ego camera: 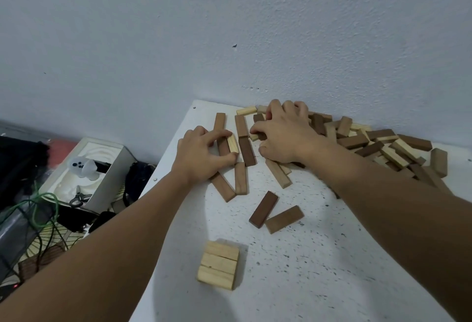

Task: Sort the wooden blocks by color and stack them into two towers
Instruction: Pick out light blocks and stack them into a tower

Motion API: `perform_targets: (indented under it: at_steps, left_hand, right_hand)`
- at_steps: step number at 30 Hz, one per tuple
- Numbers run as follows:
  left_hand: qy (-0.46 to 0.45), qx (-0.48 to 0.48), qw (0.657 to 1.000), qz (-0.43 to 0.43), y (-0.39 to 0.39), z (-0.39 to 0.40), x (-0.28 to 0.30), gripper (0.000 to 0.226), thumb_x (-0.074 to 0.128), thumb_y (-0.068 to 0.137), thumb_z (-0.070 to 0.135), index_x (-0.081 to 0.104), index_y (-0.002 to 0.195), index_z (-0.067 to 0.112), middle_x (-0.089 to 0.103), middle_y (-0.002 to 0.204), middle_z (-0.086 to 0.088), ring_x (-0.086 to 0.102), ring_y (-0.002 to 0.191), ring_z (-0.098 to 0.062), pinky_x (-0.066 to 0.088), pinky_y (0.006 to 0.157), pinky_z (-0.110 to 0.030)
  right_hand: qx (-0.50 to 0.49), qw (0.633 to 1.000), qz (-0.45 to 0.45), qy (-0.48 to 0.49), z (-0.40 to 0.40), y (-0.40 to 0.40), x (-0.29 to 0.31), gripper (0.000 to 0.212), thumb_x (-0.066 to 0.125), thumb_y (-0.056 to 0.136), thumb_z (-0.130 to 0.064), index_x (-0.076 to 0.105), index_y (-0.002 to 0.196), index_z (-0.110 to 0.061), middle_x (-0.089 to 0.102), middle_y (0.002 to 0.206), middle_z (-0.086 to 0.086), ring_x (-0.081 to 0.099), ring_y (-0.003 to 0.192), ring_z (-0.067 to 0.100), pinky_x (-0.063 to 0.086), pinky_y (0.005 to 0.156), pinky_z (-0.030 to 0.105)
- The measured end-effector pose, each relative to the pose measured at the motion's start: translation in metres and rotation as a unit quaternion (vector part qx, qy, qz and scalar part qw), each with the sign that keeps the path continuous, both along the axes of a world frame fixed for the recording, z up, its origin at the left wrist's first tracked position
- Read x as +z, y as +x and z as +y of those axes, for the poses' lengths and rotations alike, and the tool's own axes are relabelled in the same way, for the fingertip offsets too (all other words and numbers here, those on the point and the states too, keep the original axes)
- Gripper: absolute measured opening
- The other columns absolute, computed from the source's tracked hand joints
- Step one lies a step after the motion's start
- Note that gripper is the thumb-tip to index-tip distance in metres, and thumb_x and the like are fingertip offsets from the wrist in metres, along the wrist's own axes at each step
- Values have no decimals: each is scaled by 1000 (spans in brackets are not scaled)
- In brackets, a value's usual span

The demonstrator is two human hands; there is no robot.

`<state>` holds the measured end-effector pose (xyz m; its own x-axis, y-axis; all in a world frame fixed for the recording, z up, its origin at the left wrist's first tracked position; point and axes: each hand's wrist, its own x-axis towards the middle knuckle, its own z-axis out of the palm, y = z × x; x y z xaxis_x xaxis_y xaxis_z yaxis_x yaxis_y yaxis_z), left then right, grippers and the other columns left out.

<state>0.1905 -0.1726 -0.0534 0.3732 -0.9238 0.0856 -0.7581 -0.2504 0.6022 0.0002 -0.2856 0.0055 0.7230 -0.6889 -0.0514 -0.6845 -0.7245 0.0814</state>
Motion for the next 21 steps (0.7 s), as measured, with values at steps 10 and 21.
perform_targets:
  at_steps: [10,21]
  left_hand:
    - [12,-3,1000,-9,0,1,1,56,65,69,71,61,123,60,50,97,11,46,103,-14,42,100,-42]
    - [12,-2,999,31,-1,1,8,53,72,64,67,67,115,56,55,97,10,50,101,-14,45,98,-43]
  right_hand:
    - [19,997,78,-6,2,7,13,40,62,93,-28,61,129,-45,39,130,4,34,125,31,20,111,56]
    - [57,993,-55,-90,8,6,3,35,68,77,-50,70,110,-38,43,121,-4,40,117,24,18,113,51]
